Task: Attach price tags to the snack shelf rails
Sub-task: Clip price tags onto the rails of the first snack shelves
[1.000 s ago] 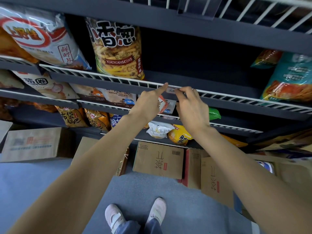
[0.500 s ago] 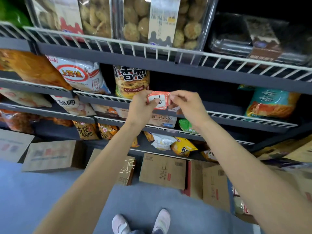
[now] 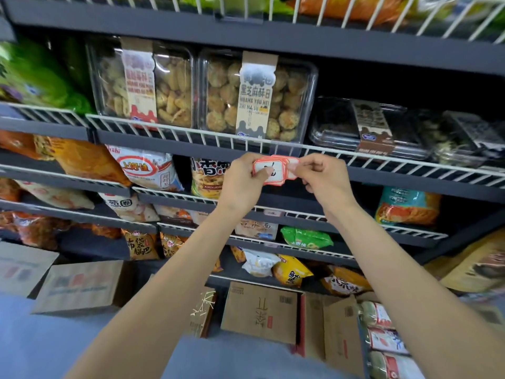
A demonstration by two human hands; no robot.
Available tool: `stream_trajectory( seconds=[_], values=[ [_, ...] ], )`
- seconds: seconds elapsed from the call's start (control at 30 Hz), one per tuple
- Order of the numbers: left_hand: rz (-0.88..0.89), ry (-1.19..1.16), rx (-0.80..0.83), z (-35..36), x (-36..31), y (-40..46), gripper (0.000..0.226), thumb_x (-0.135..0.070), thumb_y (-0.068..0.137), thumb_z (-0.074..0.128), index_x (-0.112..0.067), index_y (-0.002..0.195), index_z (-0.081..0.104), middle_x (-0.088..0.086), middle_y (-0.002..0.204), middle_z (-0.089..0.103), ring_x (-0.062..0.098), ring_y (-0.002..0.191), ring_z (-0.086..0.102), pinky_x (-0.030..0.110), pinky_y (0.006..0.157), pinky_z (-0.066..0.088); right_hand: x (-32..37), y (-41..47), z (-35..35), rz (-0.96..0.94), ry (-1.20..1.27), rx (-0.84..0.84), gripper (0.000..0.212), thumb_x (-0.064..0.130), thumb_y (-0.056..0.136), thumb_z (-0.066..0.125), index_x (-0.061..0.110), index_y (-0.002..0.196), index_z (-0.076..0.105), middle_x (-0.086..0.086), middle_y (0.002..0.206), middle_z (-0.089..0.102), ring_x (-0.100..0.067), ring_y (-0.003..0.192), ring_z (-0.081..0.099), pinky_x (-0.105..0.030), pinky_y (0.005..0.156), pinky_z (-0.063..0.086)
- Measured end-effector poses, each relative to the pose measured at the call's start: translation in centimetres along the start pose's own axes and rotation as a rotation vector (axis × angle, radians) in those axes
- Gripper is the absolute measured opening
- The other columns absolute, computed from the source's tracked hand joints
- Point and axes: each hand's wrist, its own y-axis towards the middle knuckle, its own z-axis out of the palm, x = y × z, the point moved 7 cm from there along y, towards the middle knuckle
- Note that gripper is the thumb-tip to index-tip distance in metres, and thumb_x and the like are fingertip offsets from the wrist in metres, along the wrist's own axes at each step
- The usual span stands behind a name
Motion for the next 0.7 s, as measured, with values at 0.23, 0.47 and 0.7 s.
stream_trajectory(
  seconds=[0.23,0.47,0.7],
  values=[
    [-0.116,-0.036,-0.049,-0.1,1.5,1.0,0.03,-0.016,0.091,0.057,-0.011,0.12,0.057,0.007,0.113,0.066,0.022,0.107,0.06,0.04,0.097,0.047,-0.7,1.9,-2.5,-0.004,-0.06,-0.129,0.02,0.004,0.086,0.062,0.019,0.074,0.058,-0.001,0.064,0.061,-0.002,0.051,0.055,-0.012,0.049,0.037],
    [-0.067,0.023,0.109,1.8,0.3,1.9,0.048,-0.01,0.091,0.056,-0.011,0.137,0.043,0.005,0.138,0.051,0.021,0.128,0.047,0.04,0.11,0.036,0.8,2.9,-2.6,-0.16,-0.307,-0.126,0.02,0.002,0.088,0.054,0.021,0.091,0.06,0.003,0.073,0.065,0.005,0.053,0.058,-0.006,0.057,0.042],
    [-0.123,-0.045,0.137,2.4,0.0,2.7,0.057,-0.011,0.091,0.058,-0.008,0.142,0.034,0.005,0.145,0.042,0.02,0.134,0.04,0.04,0.112,0.032,2.0,3.9,-2.5,-0.236,-0.43,-0.138,0.016,0.008,0.091,0.053,0.015,0.097,0.067,0.004,0.078,0.065,-0.011,0.071,0.063,-0.03,0.072,0.052]
  ],
)
